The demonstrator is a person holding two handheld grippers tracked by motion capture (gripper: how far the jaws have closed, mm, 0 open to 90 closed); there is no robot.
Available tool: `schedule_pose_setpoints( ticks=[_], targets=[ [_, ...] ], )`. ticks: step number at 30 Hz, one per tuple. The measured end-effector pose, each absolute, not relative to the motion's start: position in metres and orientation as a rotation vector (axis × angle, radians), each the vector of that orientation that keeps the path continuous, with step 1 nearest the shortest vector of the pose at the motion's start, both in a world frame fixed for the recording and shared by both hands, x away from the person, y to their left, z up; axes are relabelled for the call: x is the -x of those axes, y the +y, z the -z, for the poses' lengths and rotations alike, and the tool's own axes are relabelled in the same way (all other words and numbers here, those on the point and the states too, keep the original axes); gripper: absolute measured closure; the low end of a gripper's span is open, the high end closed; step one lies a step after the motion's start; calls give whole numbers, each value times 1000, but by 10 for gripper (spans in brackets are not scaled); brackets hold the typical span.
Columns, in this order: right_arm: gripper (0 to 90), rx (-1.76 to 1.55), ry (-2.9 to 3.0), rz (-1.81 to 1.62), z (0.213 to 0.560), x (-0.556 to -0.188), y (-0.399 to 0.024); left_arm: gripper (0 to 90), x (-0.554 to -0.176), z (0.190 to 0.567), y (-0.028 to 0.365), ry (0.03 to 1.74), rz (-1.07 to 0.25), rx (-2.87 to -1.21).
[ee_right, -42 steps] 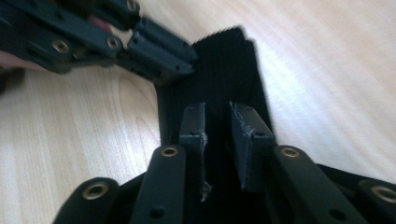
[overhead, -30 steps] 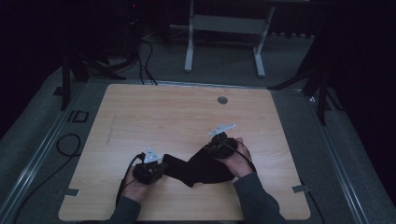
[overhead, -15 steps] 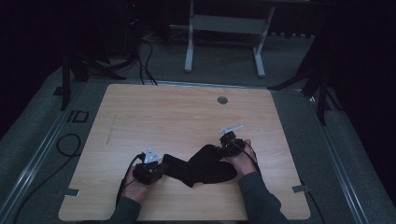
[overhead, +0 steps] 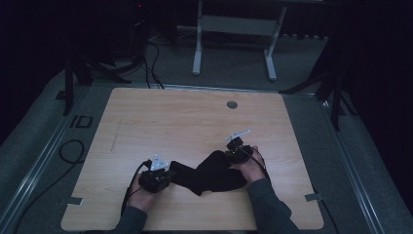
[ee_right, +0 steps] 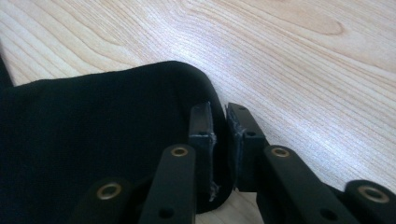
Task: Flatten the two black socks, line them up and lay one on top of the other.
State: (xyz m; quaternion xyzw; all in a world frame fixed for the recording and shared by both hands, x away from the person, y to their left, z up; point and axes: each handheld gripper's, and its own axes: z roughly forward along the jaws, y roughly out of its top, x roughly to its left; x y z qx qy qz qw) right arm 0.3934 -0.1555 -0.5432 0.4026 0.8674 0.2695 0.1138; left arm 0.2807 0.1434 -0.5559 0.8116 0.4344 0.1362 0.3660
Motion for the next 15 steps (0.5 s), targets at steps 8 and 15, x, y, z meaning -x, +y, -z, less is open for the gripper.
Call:
schedule_pose_setpoints(
  ticks=[8, 15],
  targets=[
    [855, -1199, 2543, -780, 543, -393, -154, 831, -280, 556, 142, 1117, -355, -2085],
    [863, -1204, 2555, -767, 540, -391, -153, 830, -280, 556, 142, 1116, -352, -2086]
  ],
)
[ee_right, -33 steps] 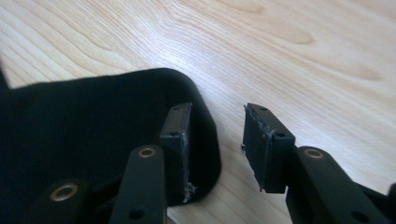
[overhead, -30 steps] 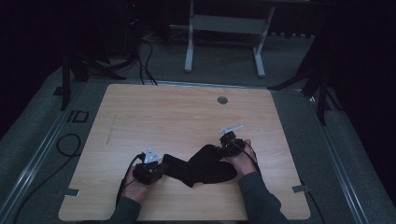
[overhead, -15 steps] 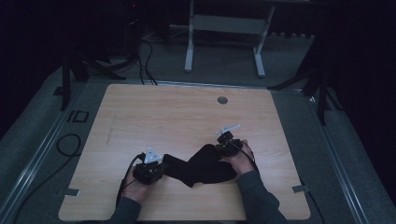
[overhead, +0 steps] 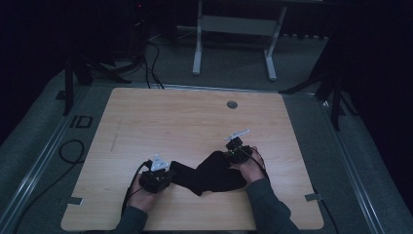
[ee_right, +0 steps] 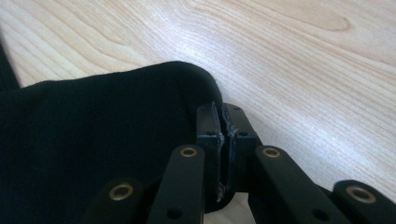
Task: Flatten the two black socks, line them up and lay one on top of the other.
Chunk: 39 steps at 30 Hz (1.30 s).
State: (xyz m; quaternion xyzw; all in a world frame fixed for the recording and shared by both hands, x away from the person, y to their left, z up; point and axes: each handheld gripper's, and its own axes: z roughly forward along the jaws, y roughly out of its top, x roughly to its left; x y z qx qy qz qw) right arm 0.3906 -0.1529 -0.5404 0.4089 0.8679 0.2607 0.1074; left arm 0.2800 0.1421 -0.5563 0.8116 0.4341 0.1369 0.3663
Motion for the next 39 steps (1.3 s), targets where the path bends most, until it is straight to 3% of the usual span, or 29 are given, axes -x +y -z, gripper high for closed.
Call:
schedule_pose_setpoints(
  ticks=[22, 28, 34, 39],
  targets=[
    [862, -1186, 2432, -885, 468, -315, -185, 824, -279, 556, 142, 1108, -329, -2088],
    [860, -1223, 2469, -857, 487, -296, -196, 817, -280, 555, 144, 1102, -303, -2095],
    [859, -1302, 2538, -780, 530, -299, -202, 813, -279, 555, 144, 1100, -295, -2101],
    [857, -1299, 2540, -739, 538, -300, -201, 811, -280, 554, 145, 1095, -285, -2106]
  ],
)
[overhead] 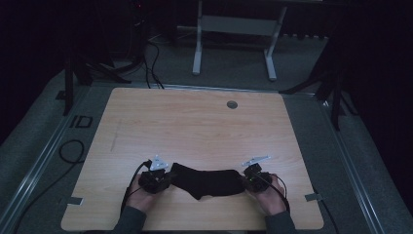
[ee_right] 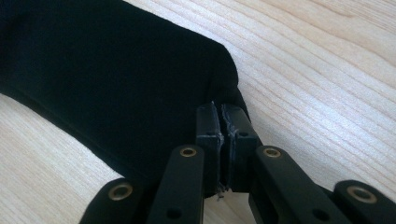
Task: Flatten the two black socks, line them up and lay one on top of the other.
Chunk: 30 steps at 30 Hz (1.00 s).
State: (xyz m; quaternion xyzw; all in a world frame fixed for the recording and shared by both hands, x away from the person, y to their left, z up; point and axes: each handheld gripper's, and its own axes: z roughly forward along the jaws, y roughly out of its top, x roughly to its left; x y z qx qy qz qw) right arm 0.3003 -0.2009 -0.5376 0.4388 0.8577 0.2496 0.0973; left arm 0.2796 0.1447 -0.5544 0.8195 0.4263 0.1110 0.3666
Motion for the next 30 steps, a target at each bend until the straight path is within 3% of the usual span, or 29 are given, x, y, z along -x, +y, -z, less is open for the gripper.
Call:
schedule_pose_setpoints(
  ticks=[9, 19, 21, 26, 30],
  targets=[
    [841, -1306, 2454, -743, 541, -314, -206, 811, -282, 553, 144, 1063, -246, -2132],
    [814, -1327, 2401, -783, 544, -329, -215, 764, -283, 555, 132, 1025, -310, -2137],
    [780, -1318, 2403, -793, 543, -329, -215, 736, -282, 555, 131, 1018, -325, -2130],
    [588, -1314, 2386, -881, 535, -327, -219, 641, -282, 554, 131, 1014, -327, -2099],
    [525, -1296, 2343, -966, 522, -323, -226, 569, -282, 551, 133, 1015, -318, -2068]
  ],
)
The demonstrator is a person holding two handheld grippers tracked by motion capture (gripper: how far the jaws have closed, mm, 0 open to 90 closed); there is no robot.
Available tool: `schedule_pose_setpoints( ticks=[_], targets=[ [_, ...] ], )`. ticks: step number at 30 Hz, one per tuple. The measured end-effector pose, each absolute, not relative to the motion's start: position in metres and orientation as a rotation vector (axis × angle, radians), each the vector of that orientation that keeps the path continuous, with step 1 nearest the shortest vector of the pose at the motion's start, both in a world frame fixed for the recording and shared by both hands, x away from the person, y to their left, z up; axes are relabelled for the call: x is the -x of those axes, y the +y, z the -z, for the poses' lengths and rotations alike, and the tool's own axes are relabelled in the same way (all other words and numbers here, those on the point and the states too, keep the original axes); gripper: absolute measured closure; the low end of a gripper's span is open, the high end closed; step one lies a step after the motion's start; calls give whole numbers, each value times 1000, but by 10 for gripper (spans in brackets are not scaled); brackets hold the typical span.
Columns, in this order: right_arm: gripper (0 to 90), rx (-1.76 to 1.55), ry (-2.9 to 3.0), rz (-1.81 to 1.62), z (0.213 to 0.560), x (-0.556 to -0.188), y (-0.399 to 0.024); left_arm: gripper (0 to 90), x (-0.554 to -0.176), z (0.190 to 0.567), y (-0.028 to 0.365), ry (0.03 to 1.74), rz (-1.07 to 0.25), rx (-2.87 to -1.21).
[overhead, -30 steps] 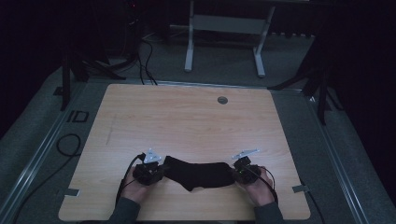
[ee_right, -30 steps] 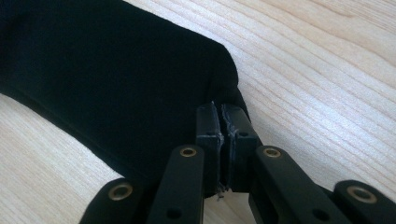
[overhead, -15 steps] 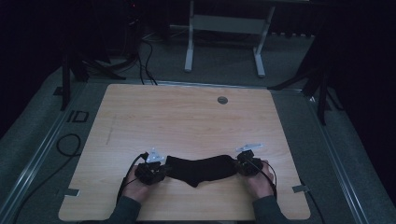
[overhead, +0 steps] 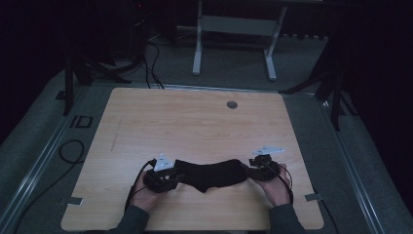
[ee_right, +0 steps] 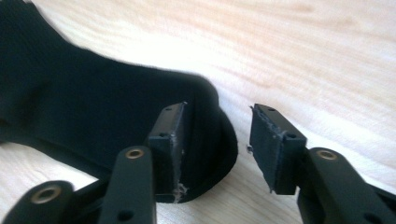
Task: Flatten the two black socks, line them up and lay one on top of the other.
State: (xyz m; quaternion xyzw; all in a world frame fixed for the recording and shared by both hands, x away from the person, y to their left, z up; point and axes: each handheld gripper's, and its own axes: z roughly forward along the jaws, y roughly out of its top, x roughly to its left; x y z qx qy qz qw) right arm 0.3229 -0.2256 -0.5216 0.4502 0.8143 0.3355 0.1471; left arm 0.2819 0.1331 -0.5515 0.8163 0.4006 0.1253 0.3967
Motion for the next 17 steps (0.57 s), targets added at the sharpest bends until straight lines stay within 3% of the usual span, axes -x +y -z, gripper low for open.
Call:
schedule_pose_setpoints(
  ticks=[7, 17],
  targets=[
    [506, -1288, 2285, -999, 515, -320, -236, 470, -281, 545, 141, 1023, -310, -2001],
    [503, -1380, 2187, -953, 522, -325, -258, 473, -286, 541, 165, 1108, -388, -1959]
  ],
)
